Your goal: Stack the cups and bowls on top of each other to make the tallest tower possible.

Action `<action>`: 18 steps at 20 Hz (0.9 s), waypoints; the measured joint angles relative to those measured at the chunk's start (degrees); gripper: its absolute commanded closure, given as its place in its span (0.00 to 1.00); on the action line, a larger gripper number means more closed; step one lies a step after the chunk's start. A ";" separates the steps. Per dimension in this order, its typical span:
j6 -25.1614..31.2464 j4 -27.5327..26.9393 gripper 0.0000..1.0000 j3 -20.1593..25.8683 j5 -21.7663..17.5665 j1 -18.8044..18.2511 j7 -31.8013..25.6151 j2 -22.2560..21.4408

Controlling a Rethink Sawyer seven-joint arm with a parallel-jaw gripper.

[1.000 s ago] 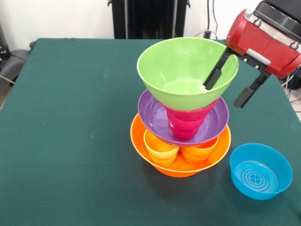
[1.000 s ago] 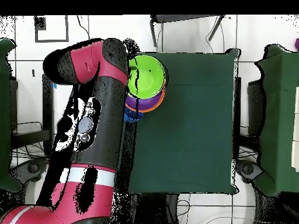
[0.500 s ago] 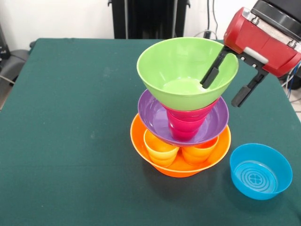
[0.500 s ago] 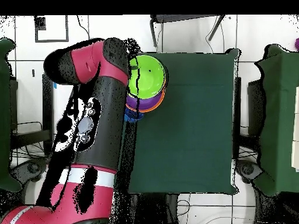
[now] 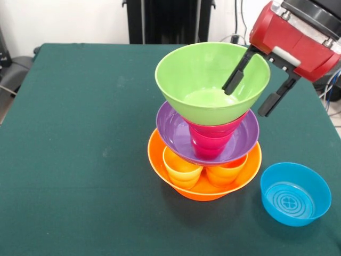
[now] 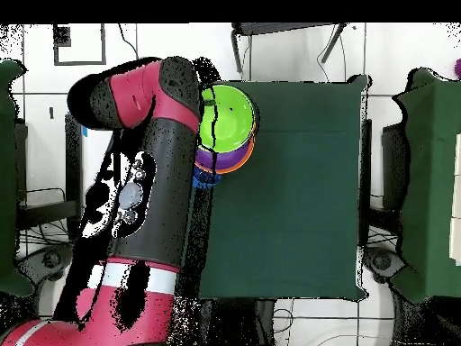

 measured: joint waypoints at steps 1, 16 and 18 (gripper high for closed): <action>0.00 -0.01 0.00 0.00 0.08 0.00 0.00 -0.12; 0.01 0.00 0.00 0.00 4.45 0.00 0.00 -3.18; 0.01 -0.01 0.00 -0.01 4.72 0.00 0.00 -3.35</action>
